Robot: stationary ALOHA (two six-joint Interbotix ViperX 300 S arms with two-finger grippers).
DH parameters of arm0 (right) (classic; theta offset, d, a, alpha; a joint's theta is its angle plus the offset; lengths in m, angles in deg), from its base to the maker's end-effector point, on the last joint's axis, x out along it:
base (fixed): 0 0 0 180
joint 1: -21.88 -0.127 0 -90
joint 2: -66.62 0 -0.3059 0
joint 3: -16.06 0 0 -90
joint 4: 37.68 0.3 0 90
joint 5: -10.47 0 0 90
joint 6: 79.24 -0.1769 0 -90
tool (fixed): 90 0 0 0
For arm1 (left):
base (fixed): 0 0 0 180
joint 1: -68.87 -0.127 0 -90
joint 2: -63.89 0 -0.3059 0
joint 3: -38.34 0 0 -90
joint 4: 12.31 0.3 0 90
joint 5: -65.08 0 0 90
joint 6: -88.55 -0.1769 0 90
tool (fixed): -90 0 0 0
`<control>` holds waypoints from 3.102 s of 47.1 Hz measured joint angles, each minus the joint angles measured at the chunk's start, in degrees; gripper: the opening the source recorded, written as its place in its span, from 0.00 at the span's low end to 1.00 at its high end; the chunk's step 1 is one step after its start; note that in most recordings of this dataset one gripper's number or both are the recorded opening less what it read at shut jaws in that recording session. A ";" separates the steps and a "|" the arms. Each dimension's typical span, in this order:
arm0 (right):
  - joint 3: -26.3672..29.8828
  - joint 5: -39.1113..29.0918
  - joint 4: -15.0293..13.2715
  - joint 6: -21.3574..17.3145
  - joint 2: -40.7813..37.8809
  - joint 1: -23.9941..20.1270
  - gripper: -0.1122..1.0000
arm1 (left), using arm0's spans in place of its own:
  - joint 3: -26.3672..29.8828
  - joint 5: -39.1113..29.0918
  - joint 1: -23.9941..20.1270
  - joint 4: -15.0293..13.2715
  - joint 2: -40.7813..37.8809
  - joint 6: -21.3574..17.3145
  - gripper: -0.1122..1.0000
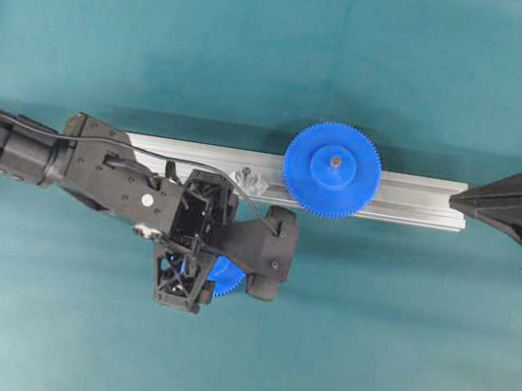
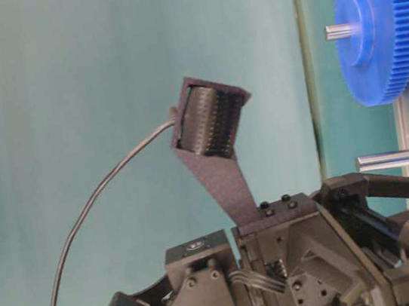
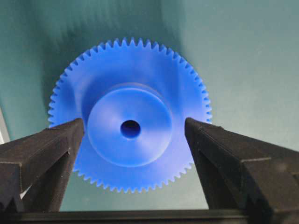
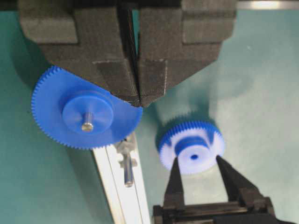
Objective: Find the location of the shaft and insert the small gear.
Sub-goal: 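Close the left gripper on the hub and lift the gear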
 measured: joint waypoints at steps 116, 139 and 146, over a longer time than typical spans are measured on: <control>-0.79 0.09 0.00 -0.88 0.00 0.09 0.10 | 0.44 -0.09 -0.53 0.00 -2.11 0.44 0.68; -0.88 0.00 0.00 -0.88 0.88 0.00 0.10 | 3.43 -4.57 -0.88 0.00 -0.97 -0.62 0.68; -0.88 0.09 0.00 -0.88 1.14 0.00 0.10 | 4.83 -6.94 -0.88 0.00 0.53 -0.62 0.68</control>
